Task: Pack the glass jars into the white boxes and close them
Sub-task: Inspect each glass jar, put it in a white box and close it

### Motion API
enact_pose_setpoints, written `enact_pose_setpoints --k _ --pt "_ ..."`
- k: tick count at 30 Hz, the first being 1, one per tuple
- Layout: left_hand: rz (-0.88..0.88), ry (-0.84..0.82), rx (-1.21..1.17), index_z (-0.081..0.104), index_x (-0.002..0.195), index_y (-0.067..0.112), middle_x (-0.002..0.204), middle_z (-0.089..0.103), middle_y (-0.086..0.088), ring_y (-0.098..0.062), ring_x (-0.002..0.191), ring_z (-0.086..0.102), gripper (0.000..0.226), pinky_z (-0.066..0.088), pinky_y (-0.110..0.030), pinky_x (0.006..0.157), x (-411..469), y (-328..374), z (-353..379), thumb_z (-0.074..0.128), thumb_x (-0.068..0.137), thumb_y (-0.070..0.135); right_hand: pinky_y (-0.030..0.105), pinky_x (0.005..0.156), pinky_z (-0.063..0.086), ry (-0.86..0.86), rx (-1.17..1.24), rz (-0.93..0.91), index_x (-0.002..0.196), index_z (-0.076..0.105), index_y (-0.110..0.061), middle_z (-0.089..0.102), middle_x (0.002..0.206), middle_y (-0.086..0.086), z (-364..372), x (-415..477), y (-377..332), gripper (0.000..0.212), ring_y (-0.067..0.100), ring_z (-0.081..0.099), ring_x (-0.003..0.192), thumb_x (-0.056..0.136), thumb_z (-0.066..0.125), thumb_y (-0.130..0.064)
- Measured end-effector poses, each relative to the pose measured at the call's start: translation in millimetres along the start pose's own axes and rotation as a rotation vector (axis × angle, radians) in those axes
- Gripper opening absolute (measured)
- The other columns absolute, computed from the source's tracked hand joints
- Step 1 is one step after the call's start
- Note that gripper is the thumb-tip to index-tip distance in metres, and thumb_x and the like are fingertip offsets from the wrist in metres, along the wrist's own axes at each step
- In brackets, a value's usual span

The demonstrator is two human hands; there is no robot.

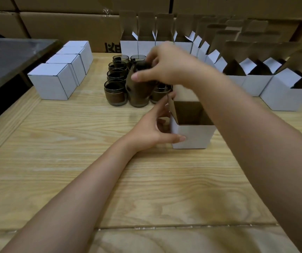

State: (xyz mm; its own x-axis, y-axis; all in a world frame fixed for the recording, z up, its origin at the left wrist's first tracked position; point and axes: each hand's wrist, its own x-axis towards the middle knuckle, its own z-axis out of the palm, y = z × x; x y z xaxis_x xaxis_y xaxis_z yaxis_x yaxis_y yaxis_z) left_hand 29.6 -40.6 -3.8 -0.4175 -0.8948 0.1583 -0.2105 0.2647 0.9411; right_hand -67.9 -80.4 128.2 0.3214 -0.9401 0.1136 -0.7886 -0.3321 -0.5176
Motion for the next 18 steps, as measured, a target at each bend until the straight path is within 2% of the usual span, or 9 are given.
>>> enact_pose_setpoints --k 3,6,10,12,14,16,17,18 --pt "0.016 0.018 -0.004 0.023 0.15 0.033 0.135 0.054 0.002 -0.014 0.122 0.055 0.105 0.047 -0.042 0.102 0.7 -0.6 -1.4 0.085 0.068 0.014 0.017 0.068 0.047 0.098 0.074 -0.017 0.119 0.06 -0.015 0.057 0.09 -0.009 -27.4 -19.0 5.8 0.051 0.005 0.056 0.087 0.082 0.066 -0.049" --pt "0.031 0.028 -0.043 0.025 0.147 0.029 0.131 0.056 0.001 -0.014 0.119 0.057 0.1 0.048 -0.042 0.102 0.9 -0.3 -1.8 0.083 0.069 0.004 0.017 0.065 0.043 0.114 0.044 -0.011 0.117 0.063 -0.019 0.06 0.091 -0.011 -45.7 -37.3 21.7 0.05 0.004 0.057 0.085 0.08 0.065 -0.052" --pt "0.03 0.024 -0.059 0.022 0.149 0.022 0.13 0.056 0.002 -0.013 0.119 0.057 0.101 0.047 -0.041 0.102 1.5 -0.5 -1.7 0.081 0.07 -0.002 0.02 0.065 0.037 -0.002 -0.054 0.058 0.116 0.065 -0.027 0.057 0.089 -0.018 -54.7 -55.8 41.1 0.081 0.001 0.052 0.083 0.049 0.061 -0.071" --pt "0.036 0.021 -0.048 0.02 0.15 0.019 0.131 0.054 0.003 -0.012 0.12 0.056 0.102 0.046 -0.041 0.103 1.7 -0.7 -1.2 0.081 0.07 -0.001 0.018 0.063 0.036 -0.077 -0.095 0.087 0.117 0.065 -0.03 0.057 0.089 -0.021 -51.7 -61.8 48.8 0.084 -0.001 0.052 0.082 0.044 0.061 -0.071" --pt "0.04 0.026 -0.043 0.02 0.151 0.018 0.133 0.053 0.0 -0.013 0.121 0.056 0.103 0.045 -0.042 0.104 1.8 -0.5 -0.6 0.081 0.07 -0.002 0.017 0.061 0.037 -0.126 -0.099 0.116 0.121 0.063 -0.029 0.057 0.09 -0.021 -45.2 -64.2 55.6 0.083 -0.002 0.053 0.081 0.047 0.066 -0.067" --pt "0.043 0.028 -0.04 0.02 0.15 0.02 0.134 0.052 -0.001 -0.013 0.122 0.055 0.105 0.045 -0.043 0.105 1.9 -0.1 0.3 0.082 0.069 0.0 0.016 0.058 0.041 -0.14 -0.111 0.143 0.124 0.061 -0.026 0.055 0.088 -0.021 -36.9 -65.4 58.3 0.073 0.0 0.054 0.08 0.059 0.075 -0.059" --pt "0.044 0.028 -0.039 0.02 0.15 0.021 0.134 0.052 0.0 -0.012 0.121 0.055 0.106 0.045 -0.041 0.104 1.9 0.2 0.6 0.083 0.067 0.004 0.018 0.061 0.045 -0.145 -0.131 0.152 0.124 0.059 -0.025 0.054 0.087 -0.021 -32.8 -66.0 58.0 0.068 0.002 0.055 0.081 0.065 0.076 -0.054" --pt "0.045 0.028 -0.036 0.02 0.15 0.022 0.134 0.052 0.001 -0.011 0.121 0.055 0.106 0.046 -0.039 0.103 1.9 0.3 0.9 0.083 0.065 0.008 0.023 0.07 0.049 -0.149 -0.163 0.159 0.125 0.058 -0.025 0.052 0.087 -0.022 -28.7 -66.3 58.1 0.065 0.005 0.056 0.085 0.069 0.076 -0.052"
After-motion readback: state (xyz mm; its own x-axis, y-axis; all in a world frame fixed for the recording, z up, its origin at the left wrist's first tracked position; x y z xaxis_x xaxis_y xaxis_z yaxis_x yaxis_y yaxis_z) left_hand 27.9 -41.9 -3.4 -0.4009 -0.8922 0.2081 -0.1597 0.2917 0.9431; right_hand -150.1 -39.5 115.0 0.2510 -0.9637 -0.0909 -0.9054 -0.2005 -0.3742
